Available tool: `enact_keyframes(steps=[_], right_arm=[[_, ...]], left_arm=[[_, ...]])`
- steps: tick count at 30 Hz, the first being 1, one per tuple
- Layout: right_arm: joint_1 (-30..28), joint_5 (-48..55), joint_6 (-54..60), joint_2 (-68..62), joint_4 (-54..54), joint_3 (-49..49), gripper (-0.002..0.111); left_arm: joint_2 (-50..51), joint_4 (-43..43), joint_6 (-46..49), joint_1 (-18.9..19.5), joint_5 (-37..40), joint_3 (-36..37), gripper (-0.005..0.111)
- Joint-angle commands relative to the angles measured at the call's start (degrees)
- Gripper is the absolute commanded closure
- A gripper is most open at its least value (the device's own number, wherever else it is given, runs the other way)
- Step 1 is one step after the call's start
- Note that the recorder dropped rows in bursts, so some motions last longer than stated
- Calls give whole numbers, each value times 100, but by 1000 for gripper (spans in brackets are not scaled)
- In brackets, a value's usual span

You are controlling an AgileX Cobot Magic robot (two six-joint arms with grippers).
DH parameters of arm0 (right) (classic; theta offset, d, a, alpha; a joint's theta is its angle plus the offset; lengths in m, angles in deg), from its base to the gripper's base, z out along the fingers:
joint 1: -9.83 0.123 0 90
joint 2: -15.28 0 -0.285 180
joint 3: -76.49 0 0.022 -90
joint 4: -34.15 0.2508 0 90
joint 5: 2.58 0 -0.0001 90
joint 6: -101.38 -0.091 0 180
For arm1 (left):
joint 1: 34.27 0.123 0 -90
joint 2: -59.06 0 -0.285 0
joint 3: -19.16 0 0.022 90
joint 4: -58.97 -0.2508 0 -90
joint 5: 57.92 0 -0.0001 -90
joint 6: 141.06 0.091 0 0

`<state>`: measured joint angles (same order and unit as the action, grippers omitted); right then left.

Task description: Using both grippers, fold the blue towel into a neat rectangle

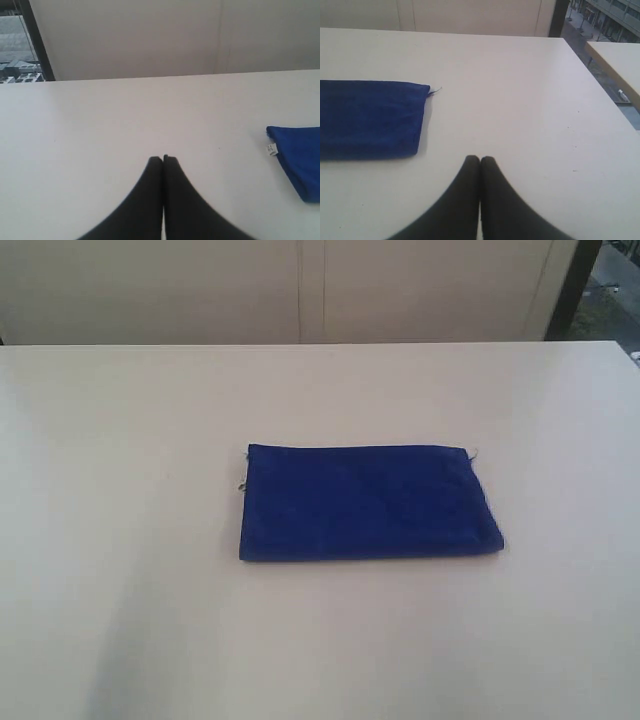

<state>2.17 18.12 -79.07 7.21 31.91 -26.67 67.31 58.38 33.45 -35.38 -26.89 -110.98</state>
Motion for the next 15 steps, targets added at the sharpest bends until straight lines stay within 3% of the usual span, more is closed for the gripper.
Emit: enact_keyframes(steps=[1,15], right_arm=[[-38,-93,45,28,-34,38,108],[-38,-91,45,28,-34,38,108]], left_arm=[[-46,20,-4,42,1,246,107],[-46,20,-4,42,-488,1672,107]])
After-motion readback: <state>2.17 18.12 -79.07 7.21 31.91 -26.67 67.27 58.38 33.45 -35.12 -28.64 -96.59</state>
